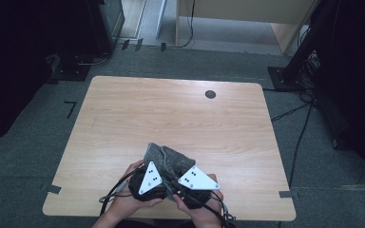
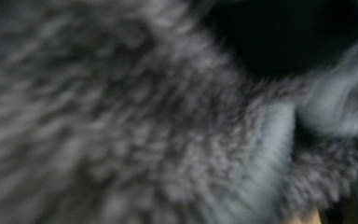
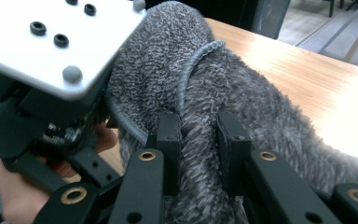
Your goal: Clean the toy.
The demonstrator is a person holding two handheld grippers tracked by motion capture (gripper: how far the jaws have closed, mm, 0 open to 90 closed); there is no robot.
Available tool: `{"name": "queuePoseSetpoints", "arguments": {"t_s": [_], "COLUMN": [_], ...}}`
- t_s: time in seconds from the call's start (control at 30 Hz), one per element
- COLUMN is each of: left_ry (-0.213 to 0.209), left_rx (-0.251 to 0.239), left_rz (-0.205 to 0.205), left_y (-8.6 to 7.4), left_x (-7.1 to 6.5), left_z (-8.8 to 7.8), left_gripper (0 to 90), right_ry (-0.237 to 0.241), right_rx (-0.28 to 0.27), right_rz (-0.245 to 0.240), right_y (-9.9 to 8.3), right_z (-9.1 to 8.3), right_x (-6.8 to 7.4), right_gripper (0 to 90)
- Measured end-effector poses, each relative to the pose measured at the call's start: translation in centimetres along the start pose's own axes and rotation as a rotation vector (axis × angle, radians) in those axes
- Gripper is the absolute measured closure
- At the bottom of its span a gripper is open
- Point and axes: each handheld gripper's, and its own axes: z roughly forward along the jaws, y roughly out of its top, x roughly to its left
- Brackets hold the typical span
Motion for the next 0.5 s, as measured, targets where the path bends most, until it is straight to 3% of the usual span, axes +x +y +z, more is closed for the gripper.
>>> {"name": "queuePoseSetpoints", "arguments": {"t_s": [0.07, 0.17, 0.27, 0.3, 0.37, 0.43, 0.5], "left_ry": [0.000, 0.002, 0.003, 0.000, 0.004, 0.007, 0.012], "left_rx": [0.006, -0.002, -0.025, -0.030, -0.030, -0.022, -0.013], "left_rz": [0.002, 0.001, -0.013, -0.024, -0.015, -0.008, -0.004], "left_y": [0.0, -0.1, 0.0, 0.0, 0.0, -0.1, -0.1], "left_x": [-0.1, 0.1, 0.4, 0.5, 0.4, 0.4, 0.5], "left_z": [0.1, -0.1, -0.3, -0.3, -0.3, -0.2, -0.2], "left_gripper": [33.9, 33.9, 33.9, 33.9, 33.9, 33.9, 33.9], "right_ry": [-0.015, -0.136, -0.120, -0.065, -0.023, -0.036, -0.047], "right_rx": [0.010, 0.012, -0.002, -0.016, -0.014, -0.001, -0.004], "right_rz": [0.011, 0.044, 0.058, 0.023, -0.016, -0.035, 0.001], "right_y": [-0.1, -0.3, -0.2, 0.0, 0.1, 0.1, 0.0], "right_z": [0.1, -0.5, -0.8, -0.8, -0.3, -0.1, -0.1], "right_x": [-0.5, -2.3, -2.3, -1.3, -0.1, 0.3, -0.6], "right_gripper": [74.9, 75.0, 75.0, 74.8, 74.8, 74.7, 74.8]}}
